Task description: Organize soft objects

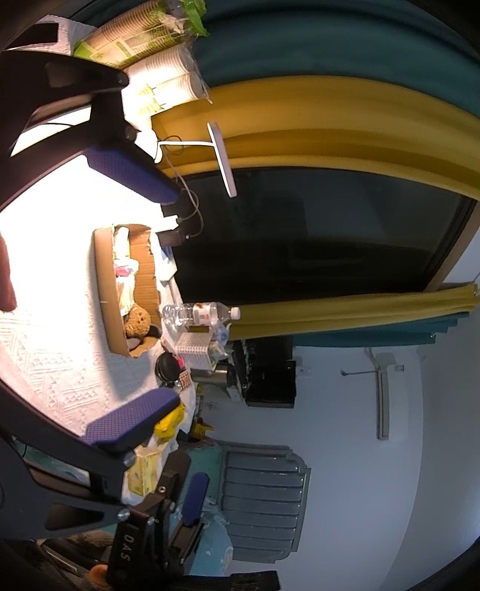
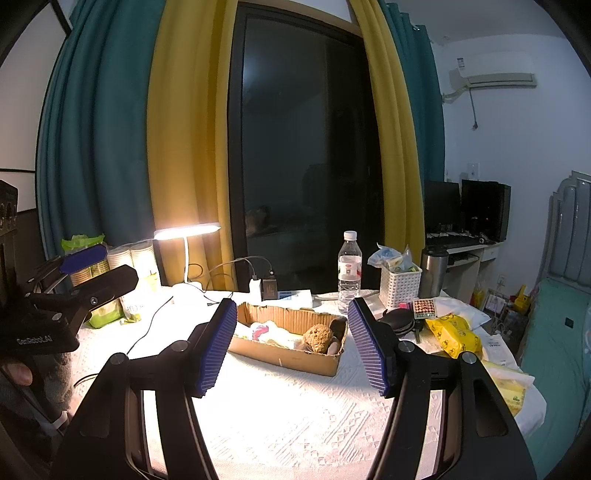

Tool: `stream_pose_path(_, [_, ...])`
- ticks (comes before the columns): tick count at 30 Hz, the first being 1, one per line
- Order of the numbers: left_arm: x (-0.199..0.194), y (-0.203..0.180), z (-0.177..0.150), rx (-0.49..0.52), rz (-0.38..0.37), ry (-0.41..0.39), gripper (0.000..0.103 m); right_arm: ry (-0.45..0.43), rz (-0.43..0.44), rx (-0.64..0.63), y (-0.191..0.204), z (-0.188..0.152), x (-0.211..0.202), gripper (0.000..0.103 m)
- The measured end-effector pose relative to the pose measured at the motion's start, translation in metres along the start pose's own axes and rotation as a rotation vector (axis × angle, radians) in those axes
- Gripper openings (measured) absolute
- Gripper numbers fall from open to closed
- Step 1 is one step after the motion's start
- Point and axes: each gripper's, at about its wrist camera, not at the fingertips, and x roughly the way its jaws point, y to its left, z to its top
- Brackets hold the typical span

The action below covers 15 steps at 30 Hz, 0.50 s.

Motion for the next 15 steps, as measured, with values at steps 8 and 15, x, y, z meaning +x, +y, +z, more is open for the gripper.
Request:
stream_pose_path(8, [-0.0012,-0.0006,0.0002,0.002,-0.002,0.000,0.101,0.005,0.003,0.001,-0.0007,-0.0036,0.0008,0.066])
stream_pose_path(15, [-0.0011,-0.0010,0.0000,0.003,-0.002,0.002,0.101,0.006,0.003,0.001,-0.0007,-0.0037,0.0008,0.066])
